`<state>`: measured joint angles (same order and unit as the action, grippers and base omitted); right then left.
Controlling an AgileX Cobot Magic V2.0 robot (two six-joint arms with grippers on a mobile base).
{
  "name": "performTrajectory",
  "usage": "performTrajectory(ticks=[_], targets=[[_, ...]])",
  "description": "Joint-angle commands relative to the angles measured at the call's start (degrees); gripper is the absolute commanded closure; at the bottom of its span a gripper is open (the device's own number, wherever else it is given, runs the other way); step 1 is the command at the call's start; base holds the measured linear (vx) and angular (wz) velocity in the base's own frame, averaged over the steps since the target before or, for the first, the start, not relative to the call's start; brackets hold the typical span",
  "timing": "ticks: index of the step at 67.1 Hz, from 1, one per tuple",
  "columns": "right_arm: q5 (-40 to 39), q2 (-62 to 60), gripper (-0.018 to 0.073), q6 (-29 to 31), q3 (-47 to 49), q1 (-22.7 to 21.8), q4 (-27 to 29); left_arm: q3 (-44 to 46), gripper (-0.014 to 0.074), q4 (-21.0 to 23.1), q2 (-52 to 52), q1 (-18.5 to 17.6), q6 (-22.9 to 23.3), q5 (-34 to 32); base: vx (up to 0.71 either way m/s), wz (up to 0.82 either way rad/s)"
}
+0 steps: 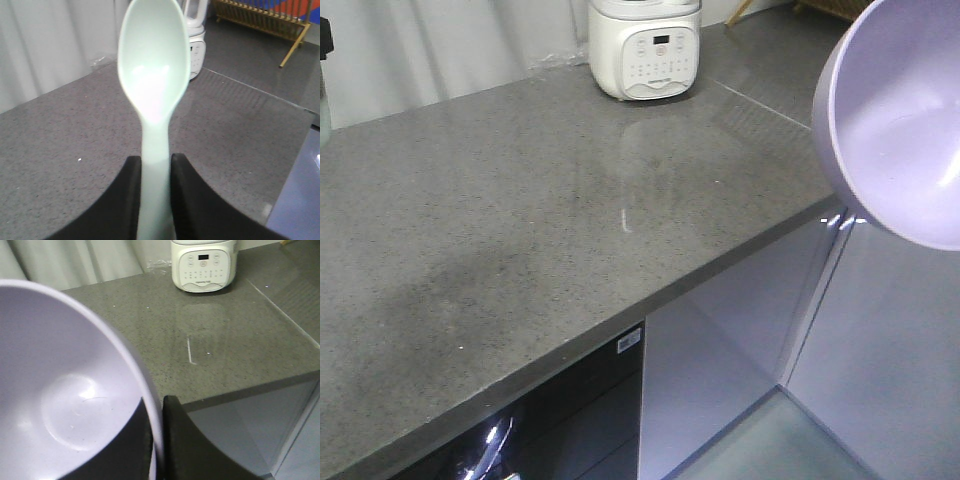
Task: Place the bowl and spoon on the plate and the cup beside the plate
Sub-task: 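Drive the base toward the counter with the pale blue plate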
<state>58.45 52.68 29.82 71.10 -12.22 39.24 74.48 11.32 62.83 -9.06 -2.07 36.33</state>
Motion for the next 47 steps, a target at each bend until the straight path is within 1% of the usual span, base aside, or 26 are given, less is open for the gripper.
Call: performTrajectory(ticks=[1, 47], targets=[[-2.83, -0.47, 0.0565, 0.34, 1.82, -0.16, 2.53, 1.42, 0.0604, 0.90, -0.87, -0.50, 0.24, -4.07, -0.04, -0.44], [-2.83, -0.47, 0.0565, 0.34, 1.82, -0.16, 2.53, 1.42, 0.0604, 0.90, -0.87, -0.50, 0.24, -4.07, -0.05, -0.49]])
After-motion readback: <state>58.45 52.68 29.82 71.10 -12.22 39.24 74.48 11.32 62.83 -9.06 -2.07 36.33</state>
